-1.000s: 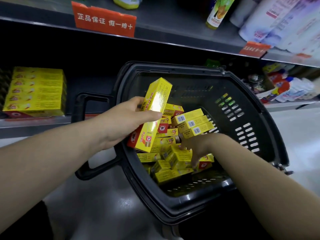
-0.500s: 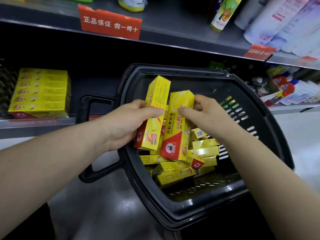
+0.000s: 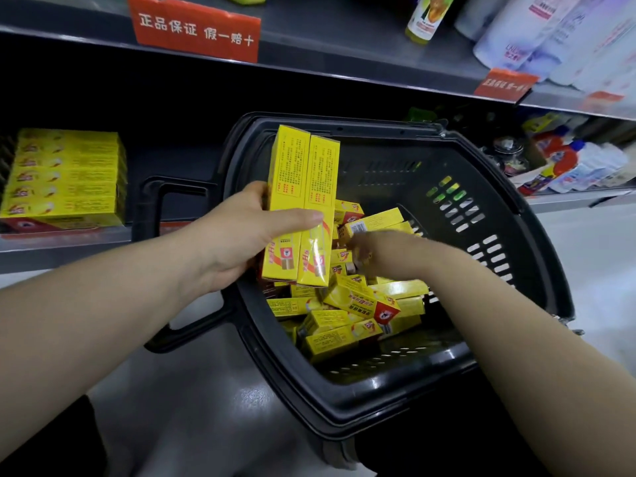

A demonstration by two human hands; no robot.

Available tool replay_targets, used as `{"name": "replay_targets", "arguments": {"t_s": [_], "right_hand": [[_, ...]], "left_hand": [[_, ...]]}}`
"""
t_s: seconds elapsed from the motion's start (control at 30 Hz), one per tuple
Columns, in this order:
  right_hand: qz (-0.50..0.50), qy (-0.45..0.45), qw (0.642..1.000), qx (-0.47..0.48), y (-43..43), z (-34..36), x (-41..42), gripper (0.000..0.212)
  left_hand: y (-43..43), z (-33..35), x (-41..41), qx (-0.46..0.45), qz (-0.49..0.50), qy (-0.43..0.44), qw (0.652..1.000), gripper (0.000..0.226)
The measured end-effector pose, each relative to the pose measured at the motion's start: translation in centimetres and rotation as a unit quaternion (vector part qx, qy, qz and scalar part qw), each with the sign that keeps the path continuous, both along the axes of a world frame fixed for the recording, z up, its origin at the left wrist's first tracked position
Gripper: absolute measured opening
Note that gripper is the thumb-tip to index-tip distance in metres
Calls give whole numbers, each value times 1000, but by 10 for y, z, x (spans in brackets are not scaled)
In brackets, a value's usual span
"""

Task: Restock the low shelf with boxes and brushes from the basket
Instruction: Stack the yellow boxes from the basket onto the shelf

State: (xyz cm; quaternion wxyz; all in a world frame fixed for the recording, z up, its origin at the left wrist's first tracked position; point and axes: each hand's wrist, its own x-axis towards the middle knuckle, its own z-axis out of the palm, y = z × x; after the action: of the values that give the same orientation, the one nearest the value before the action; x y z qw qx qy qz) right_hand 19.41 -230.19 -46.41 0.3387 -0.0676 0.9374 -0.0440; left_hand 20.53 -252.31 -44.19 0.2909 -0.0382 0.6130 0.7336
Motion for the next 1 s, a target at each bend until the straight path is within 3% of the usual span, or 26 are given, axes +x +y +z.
{"name": "replay_targets", "arguments": {"t_s": [0.03,0.1,0.33,0.43,0.5,0.57,0.7,0.8,0.9,1.0], "right_hand": [[40,-56,994,87,6,-14,0,53],[56,-131,981,130,11,-39,3,67],[62,-25,991,112,1,-62,-4,58],[-88,72,993,-45,-13,-18,-19,37],[-204,118,942,-240,-25,20,-20,18],[-243,121,894,-356,-40,50,-14,13],[-214,109,885,-399,-81,76,-7,16],[-211,94,879,-416,-119,79,-14,16],[-209,19,868,-449,-156,76,-24,30],[-189,6,877,-441,-192,71,-37,58]], "left_hand": [[-1,1,0,2,1,-2,1000,76],[-3,2,0,5,1,-7,1000,75],[-10,14,-1,46,2,-31,998,65],[-18,21,-3,53,7,-26,998,60],[-26,24,-3,59,21,-23,998,59],[-36,26,-2,62,32,-22,997,62],[-57,30,1,65,58,-24,996,55],[-80,29,4,40,82,-15,996,65],[-111,27,8,28,101,-14,994,67],[-145,26,13,25,118,-19,992,57]]}}
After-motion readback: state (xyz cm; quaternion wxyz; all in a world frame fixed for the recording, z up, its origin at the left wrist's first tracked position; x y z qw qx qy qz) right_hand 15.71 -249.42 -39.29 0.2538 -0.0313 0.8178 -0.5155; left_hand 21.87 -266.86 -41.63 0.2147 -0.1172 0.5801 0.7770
